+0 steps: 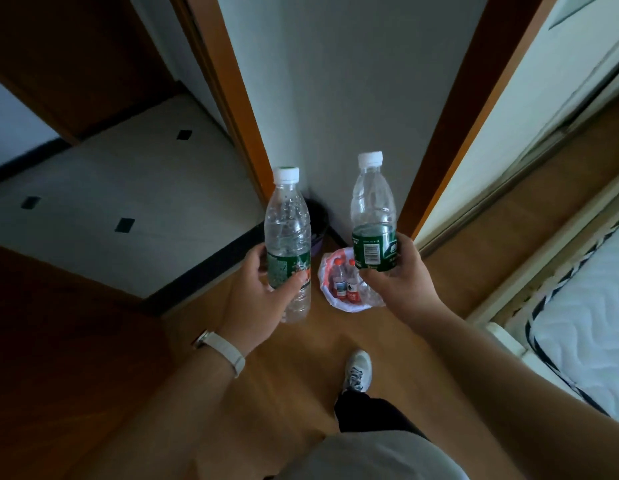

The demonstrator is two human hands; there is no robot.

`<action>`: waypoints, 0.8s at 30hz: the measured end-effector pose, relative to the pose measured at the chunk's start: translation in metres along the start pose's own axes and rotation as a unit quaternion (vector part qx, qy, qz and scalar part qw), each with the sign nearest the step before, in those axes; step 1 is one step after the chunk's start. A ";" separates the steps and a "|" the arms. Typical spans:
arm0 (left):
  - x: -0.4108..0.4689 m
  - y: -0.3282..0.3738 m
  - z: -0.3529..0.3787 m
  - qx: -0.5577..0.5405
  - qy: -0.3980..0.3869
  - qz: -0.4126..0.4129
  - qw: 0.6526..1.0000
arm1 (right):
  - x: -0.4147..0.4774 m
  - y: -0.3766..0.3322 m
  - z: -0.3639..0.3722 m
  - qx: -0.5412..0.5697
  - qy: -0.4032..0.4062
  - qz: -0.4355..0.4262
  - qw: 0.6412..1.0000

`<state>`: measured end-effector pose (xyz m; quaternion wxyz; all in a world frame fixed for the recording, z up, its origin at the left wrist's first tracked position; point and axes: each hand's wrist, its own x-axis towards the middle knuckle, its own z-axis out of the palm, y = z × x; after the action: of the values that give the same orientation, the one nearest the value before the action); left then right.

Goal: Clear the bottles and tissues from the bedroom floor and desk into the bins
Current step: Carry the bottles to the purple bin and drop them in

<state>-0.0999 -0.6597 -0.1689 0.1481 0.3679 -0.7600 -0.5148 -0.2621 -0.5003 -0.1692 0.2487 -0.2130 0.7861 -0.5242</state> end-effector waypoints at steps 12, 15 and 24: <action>0.119 -0.022 0.039 -0.004 -0.062 -0.078 0.995 | 0.107 0.024 -0.005 -0.028 0.016 0.058 0.998; 0.145 -0.043 0.051 0.003 -0.079 -0.088 0.993 | 0.127 0.045 0.004 -0.033 0.026 0.093 0.995; 0.247 -0.155 0.108 0.022 -0.135 -0.161 0.977 | 0.188 0.172 0.072 -0.059 0.094 0.216 0.970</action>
<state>-0.2720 -0.7937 -0.3910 -0.0486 0.4159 -0.7148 -0.5601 -0.3783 -0.6016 -0.3838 0.2677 -0.0023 0.8631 -0.4282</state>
